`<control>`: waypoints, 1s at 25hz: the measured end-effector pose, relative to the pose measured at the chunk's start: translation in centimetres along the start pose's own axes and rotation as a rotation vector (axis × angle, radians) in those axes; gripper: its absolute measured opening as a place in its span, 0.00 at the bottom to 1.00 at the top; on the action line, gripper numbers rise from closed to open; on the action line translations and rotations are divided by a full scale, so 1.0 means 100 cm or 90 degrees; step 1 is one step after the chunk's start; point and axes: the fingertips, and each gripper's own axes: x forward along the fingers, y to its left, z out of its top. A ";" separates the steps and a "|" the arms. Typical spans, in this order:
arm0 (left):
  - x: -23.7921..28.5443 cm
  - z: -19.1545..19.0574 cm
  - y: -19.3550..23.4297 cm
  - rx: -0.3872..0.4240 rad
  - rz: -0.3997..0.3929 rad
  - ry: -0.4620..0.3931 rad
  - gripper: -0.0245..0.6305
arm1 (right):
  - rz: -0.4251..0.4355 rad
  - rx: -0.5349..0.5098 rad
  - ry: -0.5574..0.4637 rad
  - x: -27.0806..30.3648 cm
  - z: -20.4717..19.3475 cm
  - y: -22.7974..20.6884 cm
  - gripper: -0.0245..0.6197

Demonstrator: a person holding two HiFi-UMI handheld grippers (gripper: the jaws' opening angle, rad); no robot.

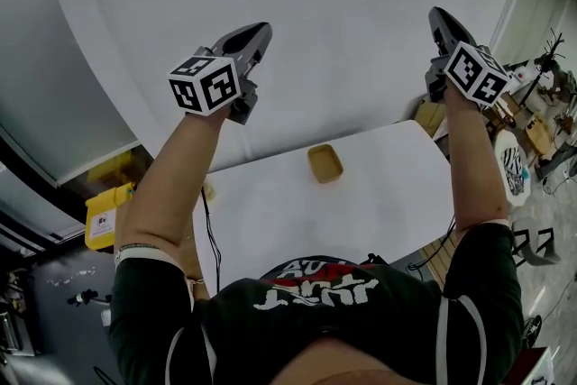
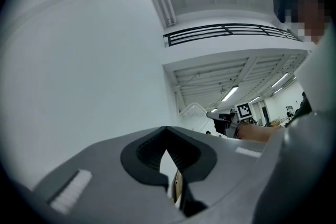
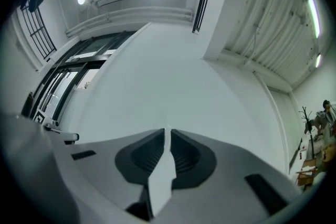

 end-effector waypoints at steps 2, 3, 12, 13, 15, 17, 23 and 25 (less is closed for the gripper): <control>0.000 -0.003 0.000 -0.002 0.000 0.003 0.05 | 0.000 -0.003 0.001 0.000 -0.002 0.001 0.10; 0.000 -0.004 0.000 -0.003 0.000 0.004 0.05 | 0.000 -0.004 0.002 -0.001 -0.002 0.001 0.10; 0.003 -0.002 0.001 -0.006 -0.001 0.005 0.05 | 0.002 -0.003 0.005 0.002 -0.008 -0.001 0.10; 0.002 -0.002 0.001 -0.006 -0.001 0.004 0.05 | 0.001 -0.002 0.005 0.002 -0.008 -0.001 0.10; 0.002 -0.001 0.001 -0.005 -0.001 0.003 0.05 | -0.001 0.001 0.004 0.002 -0.008 -0.002 0.10; 0.002 -0.002 0.001 -0.005 -0.001 0.002 0.05 | -0.003 0.000 0.006 0.002 -0.009 -0.002 0.10; 0.001 -0.002 0.000 -0.003 -0.001 0.003 0.05 | -0.001 -0.012 0.008 0.002 -0.008 0.001 0.10; 0.002 -0.001 0.000 -0.004 -0.001 0.003 0.05 | 0.000 -0.015 0.010 0.002 -0.008 0.001 0.10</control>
